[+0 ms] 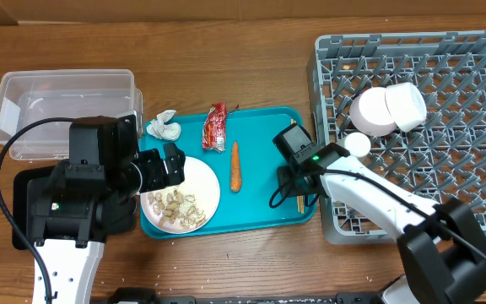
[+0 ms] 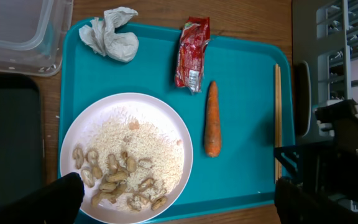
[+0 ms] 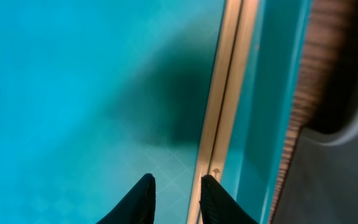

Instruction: Sort waste into correct bins and load items into the dishwasher

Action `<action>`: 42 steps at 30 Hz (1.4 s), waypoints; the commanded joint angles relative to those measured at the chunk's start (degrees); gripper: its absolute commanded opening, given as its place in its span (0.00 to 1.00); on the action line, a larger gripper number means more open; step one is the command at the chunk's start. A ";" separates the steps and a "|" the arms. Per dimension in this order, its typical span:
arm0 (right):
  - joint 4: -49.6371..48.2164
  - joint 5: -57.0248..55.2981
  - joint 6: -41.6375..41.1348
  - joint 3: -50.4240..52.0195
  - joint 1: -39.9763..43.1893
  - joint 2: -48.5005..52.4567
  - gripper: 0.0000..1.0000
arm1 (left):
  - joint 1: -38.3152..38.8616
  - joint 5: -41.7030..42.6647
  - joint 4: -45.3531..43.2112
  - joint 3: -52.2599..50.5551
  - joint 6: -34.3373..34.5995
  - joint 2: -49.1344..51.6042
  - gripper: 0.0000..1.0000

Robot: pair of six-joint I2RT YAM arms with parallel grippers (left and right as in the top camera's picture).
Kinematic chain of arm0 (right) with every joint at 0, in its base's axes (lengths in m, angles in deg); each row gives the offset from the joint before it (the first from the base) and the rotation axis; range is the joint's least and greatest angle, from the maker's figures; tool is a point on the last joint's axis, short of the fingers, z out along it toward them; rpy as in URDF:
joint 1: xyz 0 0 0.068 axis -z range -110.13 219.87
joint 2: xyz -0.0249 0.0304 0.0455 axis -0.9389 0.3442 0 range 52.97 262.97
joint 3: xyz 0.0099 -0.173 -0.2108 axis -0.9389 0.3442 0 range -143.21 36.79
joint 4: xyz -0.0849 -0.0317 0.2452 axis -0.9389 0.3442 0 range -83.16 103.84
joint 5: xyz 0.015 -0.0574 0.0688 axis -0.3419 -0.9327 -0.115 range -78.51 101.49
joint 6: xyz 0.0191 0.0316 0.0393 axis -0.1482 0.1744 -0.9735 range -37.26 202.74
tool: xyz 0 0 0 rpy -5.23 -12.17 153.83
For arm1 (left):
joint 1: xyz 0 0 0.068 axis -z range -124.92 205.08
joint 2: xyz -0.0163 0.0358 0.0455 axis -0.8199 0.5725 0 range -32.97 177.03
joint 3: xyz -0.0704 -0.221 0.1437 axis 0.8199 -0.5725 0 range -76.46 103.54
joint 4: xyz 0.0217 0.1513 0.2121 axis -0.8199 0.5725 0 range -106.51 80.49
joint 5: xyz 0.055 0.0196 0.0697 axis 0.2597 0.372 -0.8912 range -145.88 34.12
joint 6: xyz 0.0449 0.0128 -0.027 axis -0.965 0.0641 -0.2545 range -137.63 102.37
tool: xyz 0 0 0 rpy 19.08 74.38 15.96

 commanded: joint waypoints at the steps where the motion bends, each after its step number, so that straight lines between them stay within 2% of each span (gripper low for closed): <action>1: -0.68 0.33 0.98 0.87 0.68 2.51 0.27 | -0.31 -0.33 -0.15 1.07 -0.66 0.20 1.00; 11: -1.75 3.41 1.68 0.68 -0.57 5.95 0.25 | -0.31 -0.33 -0.15 1.07 -0.66 0.17 1.00; 13: -1.11 4.17 1.66 0.59 -1.38 5.95 0.19 | -0.31 -0.33 -0.15 1.07 -0.66 0.17 1.00; 15: -0.55 4.48 1.62 0.31 -2.25 5.95 0.05 | -0.31 -0.33 -0.15 1.07 -0.66 0.17 1.00; 18: 0.81 4.11 1.49 -1.09 -3.17 5.95 0.04 | -0.31 -0.33 -0.15 1.07 -0.66 0.17 1.00; 27: 12.48 3.54 -0.28 -17.55 -2.97 0.85 0.04 | -0.31 -0.33 -0.15 1.07 -0.66 0.20 1.00; 34: 18.12 -0.70 -0.55 -28.96 2.54 -5.57 0.04 | -0.31 -0.33 -0.15 1.07 -0.66 0.20 1.00; 37: 20.50 -3.89 0.22 -29.18 7.39 -6.23 0.04 | -0.31 -0.33 -0.15 1.07 -0.66 0.17 1.00; 42: 23.82 -3.58 8.39 -25.73 14.10 -4.26 0.04 | -0.31 -0.33 -0.15 1.07 -0.66 0.17 1.00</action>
